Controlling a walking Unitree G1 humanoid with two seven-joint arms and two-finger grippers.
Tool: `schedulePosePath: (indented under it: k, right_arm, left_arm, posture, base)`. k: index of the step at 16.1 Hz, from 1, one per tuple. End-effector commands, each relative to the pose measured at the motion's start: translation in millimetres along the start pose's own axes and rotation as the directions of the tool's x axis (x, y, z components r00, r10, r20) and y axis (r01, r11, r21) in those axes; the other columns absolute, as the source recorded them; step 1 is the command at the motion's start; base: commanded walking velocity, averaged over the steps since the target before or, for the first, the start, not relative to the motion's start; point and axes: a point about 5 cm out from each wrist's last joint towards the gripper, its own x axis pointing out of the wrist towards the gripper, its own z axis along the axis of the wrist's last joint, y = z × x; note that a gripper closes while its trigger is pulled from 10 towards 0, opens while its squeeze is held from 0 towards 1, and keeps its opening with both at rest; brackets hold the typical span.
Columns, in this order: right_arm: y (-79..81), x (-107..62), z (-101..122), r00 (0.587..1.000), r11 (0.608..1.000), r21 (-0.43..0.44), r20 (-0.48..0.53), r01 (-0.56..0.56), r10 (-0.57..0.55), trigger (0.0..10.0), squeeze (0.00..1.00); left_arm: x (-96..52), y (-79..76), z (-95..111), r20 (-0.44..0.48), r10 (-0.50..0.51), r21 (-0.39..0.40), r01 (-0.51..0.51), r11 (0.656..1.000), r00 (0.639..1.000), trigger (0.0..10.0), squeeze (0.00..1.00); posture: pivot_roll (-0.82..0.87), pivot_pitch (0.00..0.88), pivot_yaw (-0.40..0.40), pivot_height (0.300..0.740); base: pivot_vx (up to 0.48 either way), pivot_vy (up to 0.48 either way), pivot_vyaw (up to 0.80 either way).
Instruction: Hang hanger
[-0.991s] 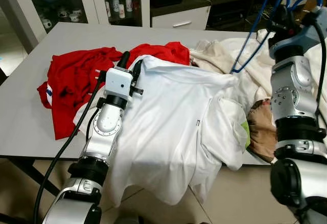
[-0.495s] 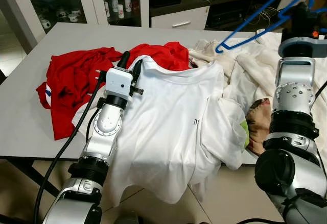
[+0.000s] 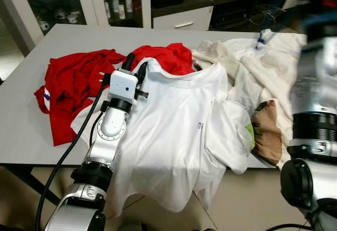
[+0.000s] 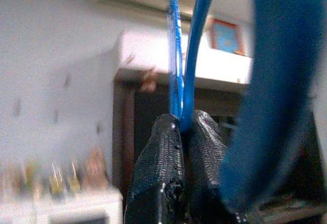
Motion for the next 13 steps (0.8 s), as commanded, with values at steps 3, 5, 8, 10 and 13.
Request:
schedulePosePath:
  k: [3,5,8,10,13]
  right_arm:
    - [-0.7,-25.1,-43.0,0.959,0.898,-0.410,-0.282,-0.162,0.044,10.0,0.00]
    - [-0.8,-40.2,-57.6,0.921,0.793,-0.539,-0.384,-0.283,0.067,10.0,0.00]
    - [-3.8,-62.5,-76.7,0.861,0.619,-0.649,-0.501,-0.442,0.090,10.0,0.00]
    - [-7.6,-72.5,-82.0,0.835,0.525,-0.689,-0.544,-0.500,0.082,10.0,0.00]
    - [-26.9,-101.9,-101.9,0.722,0.420,-0.655,-0.692,-0.628,0.000,10.0,0.00]
  left_arm:
    - [0.9,-0.4,0.6,0.006,-0.001,0.001,0.001,1.000,1.000,10.0,0.00]
    - [-0.8,0.2,-0.3,0.004,0.001,0.002,-0.001,1.000,1.000,10.0,0.00]
    - [-0.7,-0.1,-0.3,0.003,-0.002,0.002,0.002,1.000,1.000,10.0,0.00]
    - [0.2,-0.2,0.3,0.006,-0.004,0.002,0.004,1.000,1.000,10.0,0.00]
    - [-0.8,-0.3,-0.4,0.003,-0.006,0.003,0.006,1.000,1.000,10.0,0.00]
  posture:
    - [0.15,0.000,-0.027,0.740]
    - [0.15,0.003,-0.027,0.740]
    - [0.15,0.003,-0.023,0.740]
    - [0.15,0.005,-0.021,0.740]
    - [0.15,0.006,-0.021,0.740]
  base:
    - [0.000,0.000,0.00]
    - [0.000,0.000,0.00]
    - [0.000,0.000,0.00]
    - [0.000,0.000,0.00]
    - [0.000,0.000,0.00]
